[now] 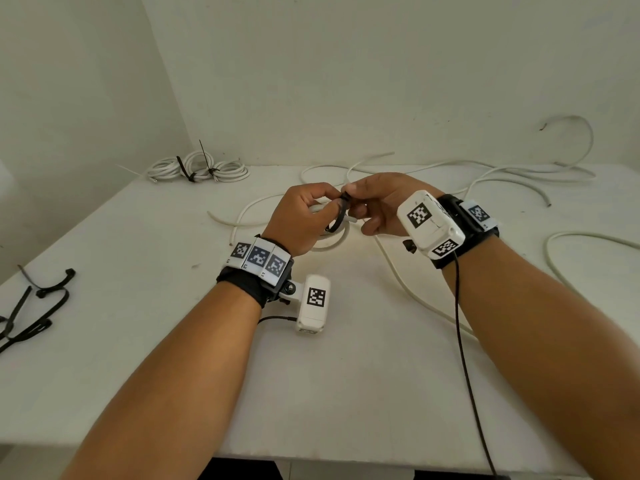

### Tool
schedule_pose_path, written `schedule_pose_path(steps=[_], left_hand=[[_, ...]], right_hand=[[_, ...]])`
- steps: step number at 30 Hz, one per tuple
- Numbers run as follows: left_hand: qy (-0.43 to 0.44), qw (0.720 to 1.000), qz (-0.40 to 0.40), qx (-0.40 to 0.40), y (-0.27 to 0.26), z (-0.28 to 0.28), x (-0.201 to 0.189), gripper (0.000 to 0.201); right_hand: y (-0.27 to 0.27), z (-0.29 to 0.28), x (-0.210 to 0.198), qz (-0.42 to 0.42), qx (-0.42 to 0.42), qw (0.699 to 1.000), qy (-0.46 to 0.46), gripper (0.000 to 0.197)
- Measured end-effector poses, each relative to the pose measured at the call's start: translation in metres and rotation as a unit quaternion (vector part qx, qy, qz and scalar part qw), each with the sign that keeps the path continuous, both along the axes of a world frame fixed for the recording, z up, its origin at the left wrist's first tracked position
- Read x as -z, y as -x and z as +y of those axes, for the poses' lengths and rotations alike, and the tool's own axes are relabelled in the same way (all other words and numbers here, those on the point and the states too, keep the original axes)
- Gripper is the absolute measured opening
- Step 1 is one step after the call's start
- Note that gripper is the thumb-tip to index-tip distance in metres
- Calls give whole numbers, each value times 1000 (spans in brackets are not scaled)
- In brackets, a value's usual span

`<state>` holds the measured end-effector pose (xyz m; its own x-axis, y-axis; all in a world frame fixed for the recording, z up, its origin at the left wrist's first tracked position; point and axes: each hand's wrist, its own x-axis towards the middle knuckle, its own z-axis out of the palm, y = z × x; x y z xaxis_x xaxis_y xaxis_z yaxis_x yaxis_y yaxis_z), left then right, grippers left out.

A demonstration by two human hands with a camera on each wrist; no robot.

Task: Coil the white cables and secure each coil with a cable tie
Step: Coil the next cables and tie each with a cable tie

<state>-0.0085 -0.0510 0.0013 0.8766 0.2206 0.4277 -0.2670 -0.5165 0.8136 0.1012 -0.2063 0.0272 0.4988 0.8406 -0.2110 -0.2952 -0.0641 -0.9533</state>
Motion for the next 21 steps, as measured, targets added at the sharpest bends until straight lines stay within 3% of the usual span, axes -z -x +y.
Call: schedule_pose_path(steps=[6,11,14,16,19,21], left_hand=[[30,999,10,6,0,-1,0,18],[136,991,7,18,-5,-2,4,19],[181,983,7,8,-5,1,6,17],[185,983,10,6,-6,2,7,16],[181,983,20,3,-8,2,11,17],[184,983,24,-2,-10,0,10,21]], right_hand=[[0,6,-7,-6,120,993,-3,14],[3,16,-4,-46,202,978,-7,19],[14,22,-2,-101,131,985,42,32],[19,21,-2,-162,111,979,58,31],[17,20,-4,-266,171,947,64,24],[16,23,-3,-288,213,932,55,24]])
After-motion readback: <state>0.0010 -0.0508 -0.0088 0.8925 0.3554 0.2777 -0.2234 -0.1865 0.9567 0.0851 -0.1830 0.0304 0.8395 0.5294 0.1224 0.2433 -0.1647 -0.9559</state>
